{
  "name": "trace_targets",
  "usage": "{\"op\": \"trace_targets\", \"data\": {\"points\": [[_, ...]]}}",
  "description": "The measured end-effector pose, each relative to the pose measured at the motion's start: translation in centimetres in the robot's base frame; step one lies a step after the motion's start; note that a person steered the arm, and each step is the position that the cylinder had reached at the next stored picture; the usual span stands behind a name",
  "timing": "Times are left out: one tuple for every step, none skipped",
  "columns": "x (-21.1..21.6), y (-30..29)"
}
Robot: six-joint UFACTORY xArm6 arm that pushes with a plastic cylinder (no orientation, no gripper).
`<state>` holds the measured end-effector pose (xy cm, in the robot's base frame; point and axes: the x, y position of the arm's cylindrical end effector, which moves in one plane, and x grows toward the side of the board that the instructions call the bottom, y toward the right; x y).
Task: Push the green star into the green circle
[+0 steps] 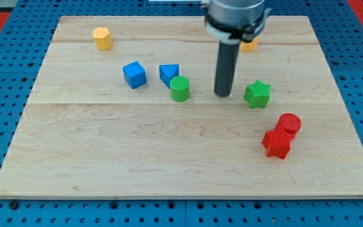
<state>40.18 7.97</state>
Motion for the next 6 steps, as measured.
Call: {"op": "trace_targets", "data": {"points": [[-2.5, 3.5], [-0.7, 13.0], [2.5, 13.7], [2.9, 6.0], [2.9, -2.7], [2.9, -7.8]]}}
